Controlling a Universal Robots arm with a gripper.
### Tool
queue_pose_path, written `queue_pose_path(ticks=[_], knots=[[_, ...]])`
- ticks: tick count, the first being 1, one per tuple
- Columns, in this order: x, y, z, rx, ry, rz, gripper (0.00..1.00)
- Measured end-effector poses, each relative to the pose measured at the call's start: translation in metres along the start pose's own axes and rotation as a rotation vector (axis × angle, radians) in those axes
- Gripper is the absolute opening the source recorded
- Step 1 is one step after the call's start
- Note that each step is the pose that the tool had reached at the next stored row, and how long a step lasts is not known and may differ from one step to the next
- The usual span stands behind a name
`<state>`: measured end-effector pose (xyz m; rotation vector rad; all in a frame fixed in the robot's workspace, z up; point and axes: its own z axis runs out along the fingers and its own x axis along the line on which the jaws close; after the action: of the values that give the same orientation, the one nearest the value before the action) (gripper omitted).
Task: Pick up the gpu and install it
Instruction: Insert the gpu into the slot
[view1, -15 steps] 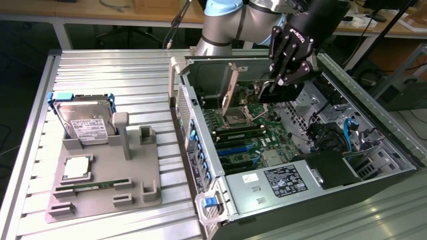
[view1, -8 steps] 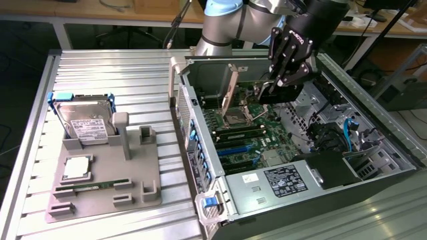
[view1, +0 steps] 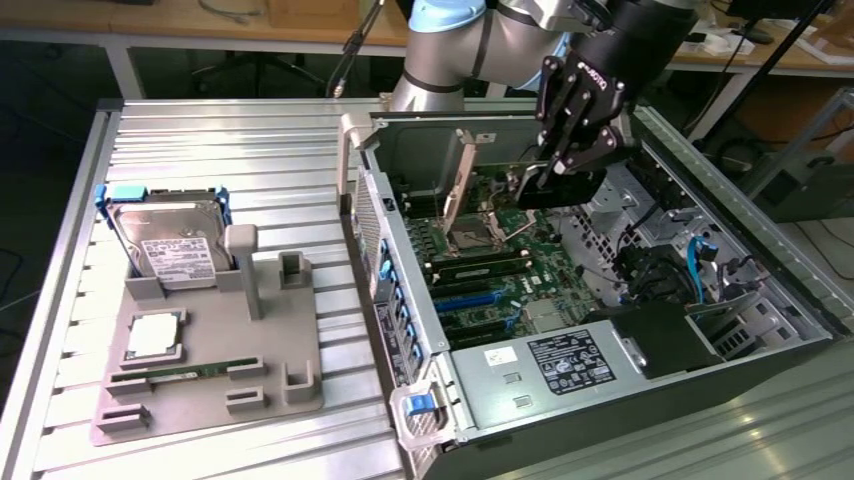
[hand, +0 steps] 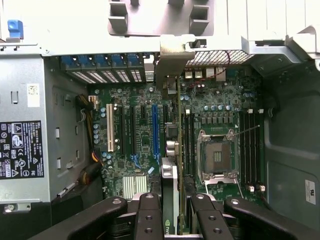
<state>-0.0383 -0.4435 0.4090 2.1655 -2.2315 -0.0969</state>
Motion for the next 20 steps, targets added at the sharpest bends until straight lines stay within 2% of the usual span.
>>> queue_pose_path(ticks=[20], knots=[[0.0002,-0.0005,0.0074,0.0002,-0.0003,0.000,0.27]])
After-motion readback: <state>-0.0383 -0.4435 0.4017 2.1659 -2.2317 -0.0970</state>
